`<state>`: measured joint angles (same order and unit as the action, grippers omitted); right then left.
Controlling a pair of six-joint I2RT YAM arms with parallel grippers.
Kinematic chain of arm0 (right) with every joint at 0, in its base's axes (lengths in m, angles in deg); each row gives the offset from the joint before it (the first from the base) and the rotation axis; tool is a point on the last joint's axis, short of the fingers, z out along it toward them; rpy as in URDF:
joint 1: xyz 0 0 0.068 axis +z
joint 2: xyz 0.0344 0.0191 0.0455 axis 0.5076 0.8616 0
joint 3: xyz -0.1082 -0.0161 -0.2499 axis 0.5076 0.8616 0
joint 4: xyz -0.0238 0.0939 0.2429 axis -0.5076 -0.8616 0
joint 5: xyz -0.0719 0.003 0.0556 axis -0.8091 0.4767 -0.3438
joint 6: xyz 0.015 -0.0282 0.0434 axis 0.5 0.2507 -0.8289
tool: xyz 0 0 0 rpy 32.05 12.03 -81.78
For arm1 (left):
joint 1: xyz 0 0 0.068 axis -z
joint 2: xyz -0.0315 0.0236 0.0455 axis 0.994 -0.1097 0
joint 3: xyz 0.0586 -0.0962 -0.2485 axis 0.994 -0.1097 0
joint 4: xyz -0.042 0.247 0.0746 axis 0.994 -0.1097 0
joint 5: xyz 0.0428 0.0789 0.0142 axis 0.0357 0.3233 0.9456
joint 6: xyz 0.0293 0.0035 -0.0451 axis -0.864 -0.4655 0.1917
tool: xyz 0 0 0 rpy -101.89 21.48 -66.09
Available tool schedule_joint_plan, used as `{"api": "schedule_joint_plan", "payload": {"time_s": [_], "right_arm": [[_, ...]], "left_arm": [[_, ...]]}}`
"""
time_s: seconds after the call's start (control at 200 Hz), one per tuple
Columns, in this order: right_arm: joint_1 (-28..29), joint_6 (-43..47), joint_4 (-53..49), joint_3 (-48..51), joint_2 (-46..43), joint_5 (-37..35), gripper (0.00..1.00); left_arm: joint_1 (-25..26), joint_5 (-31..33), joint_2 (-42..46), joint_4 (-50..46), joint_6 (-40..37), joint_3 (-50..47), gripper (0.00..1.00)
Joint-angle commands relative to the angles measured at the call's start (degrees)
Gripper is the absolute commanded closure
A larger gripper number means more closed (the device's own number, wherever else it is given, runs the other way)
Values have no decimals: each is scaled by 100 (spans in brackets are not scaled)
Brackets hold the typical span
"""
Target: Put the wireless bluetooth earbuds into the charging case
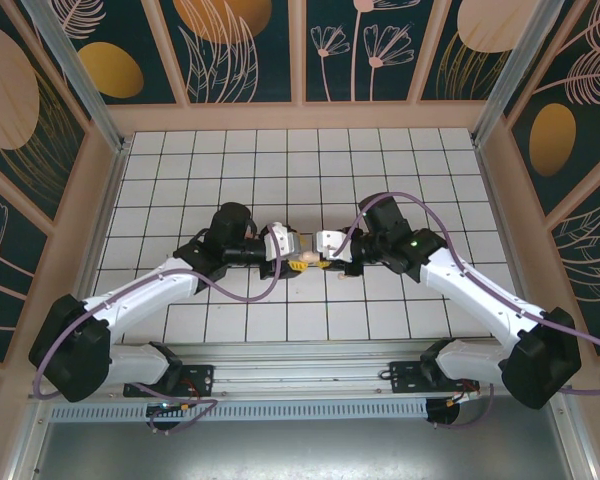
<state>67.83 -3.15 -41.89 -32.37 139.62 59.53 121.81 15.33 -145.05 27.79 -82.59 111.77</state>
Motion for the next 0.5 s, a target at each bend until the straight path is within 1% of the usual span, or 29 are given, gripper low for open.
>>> {"api": "schedule_joint_plan", "payload": {"time_s": [0.0, 0.105, 0.235, 0.31, 0.45, 0.495], "right_arm": [[65, 62, 239, -158, 24, 243, 86], [68, 64, 292, -150, 39, 285, 86], [74, 86, 280, -150, 65, 290, 86], [74, 113, 252, -150, 74, 247, 86], [74, 169, 193, -157, 79, 129, 86], [74, 181, 167, -159, 75, 88, 86]], "left_arm": [[10, -209, -108, -122, -101, 187, 52], [14, -266, -139, -140, -92, 218, 57], [12, -257, -130, -167, -82, 232, 66], [12, -286, -106, -170, -71, 231, 67], [15, -273, -87, -159, -38, 223, 66], [12, -277, -84, -179, -39, 231, 72]]}}
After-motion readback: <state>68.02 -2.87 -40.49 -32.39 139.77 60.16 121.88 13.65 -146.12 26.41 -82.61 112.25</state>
